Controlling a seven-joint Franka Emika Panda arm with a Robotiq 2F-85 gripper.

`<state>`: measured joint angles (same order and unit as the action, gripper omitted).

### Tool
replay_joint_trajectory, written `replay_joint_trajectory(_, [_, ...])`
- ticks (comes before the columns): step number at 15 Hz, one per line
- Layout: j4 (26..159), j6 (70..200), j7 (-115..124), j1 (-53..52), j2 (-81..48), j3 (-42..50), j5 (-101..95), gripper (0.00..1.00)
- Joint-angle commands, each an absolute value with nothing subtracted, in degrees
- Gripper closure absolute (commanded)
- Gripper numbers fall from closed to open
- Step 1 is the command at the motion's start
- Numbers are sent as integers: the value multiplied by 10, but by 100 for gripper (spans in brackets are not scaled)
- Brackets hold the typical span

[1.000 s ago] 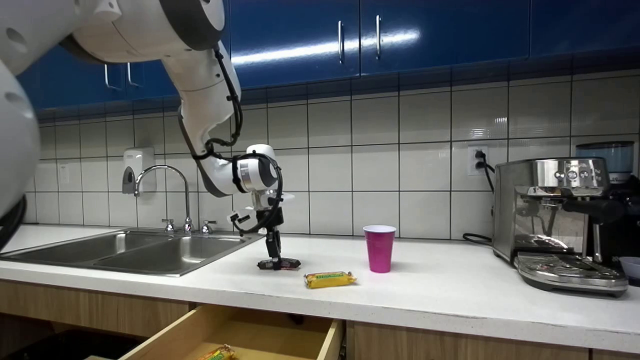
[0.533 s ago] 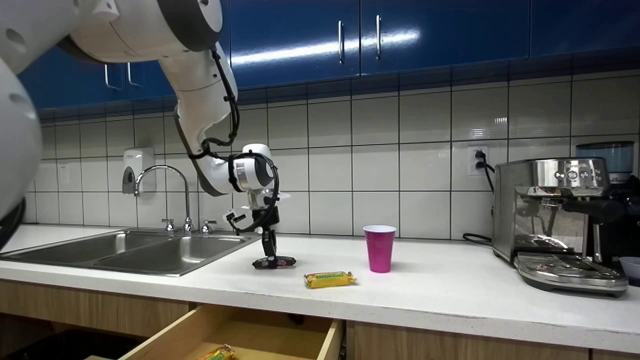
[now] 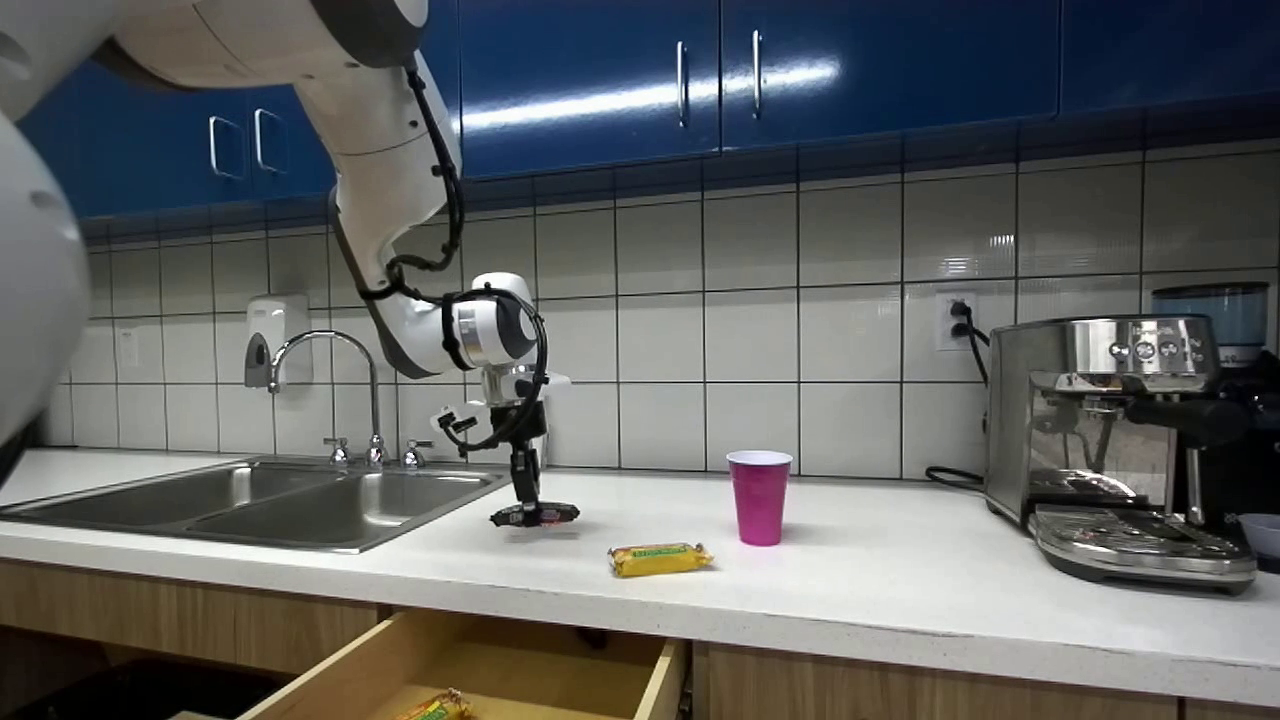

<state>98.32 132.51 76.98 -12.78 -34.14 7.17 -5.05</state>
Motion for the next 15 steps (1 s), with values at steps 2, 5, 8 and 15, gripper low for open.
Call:
replay_joint_trajectory(2, [1087, 1324, 752, -125, -254, 63, -64, 96])
replay_joint_trajectory(5, [1141, 1327, 753, -124, -214, 63, -76, 96])
replay_joint_trajectory(8, [1204, 1333, 758, -123, -171, 60, -93, 96])
replay_joint_trajectory(15, [1346, 1356, 764, -110, -86, 51, -127, 96])
